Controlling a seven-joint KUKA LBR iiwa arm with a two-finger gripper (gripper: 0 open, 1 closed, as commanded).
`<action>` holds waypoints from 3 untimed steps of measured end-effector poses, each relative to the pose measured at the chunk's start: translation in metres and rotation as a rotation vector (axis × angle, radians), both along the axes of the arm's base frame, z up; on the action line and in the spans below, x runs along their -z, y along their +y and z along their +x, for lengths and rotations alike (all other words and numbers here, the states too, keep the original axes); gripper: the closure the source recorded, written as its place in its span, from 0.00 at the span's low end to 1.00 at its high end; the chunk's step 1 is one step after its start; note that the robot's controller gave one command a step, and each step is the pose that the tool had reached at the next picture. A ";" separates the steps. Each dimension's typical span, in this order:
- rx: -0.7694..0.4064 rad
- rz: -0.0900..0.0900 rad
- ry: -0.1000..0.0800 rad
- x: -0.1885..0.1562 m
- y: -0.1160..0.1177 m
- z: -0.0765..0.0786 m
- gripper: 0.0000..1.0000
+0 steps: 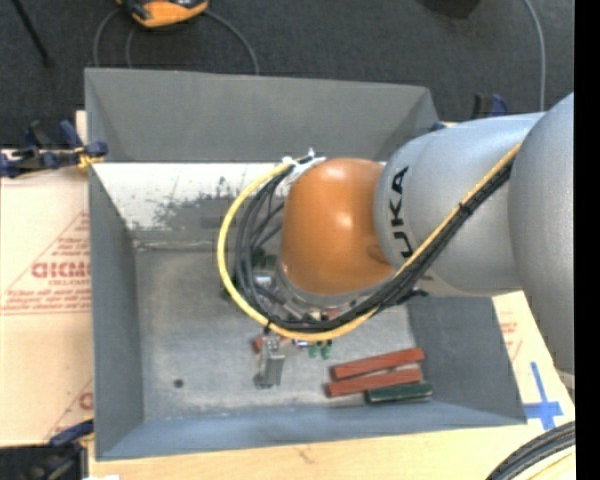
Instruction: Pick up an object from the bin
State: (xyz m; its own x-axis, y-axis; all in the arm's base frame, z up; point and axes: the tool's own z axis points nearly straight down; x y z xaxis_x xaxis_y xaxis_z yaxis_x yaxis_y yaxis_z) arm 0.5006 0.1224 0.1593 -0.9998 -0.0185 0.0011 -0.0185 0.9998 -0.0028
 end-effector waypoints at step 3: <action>-0.186 0.006 -0.004 -0.010 -0.040 0.042 0.00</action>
Offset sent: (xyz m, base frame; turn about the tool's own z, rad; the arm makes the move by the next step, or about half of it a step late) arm 0.0000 0.0000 0.0000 0.0000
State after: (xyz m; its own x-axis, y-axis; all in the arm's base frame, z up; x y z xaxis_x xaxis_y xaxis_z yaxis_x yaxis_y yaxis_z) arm 0.5429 0.0829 0.1696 -0.9792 -0.2028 -0.0037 -0.2028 0.9792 0.0022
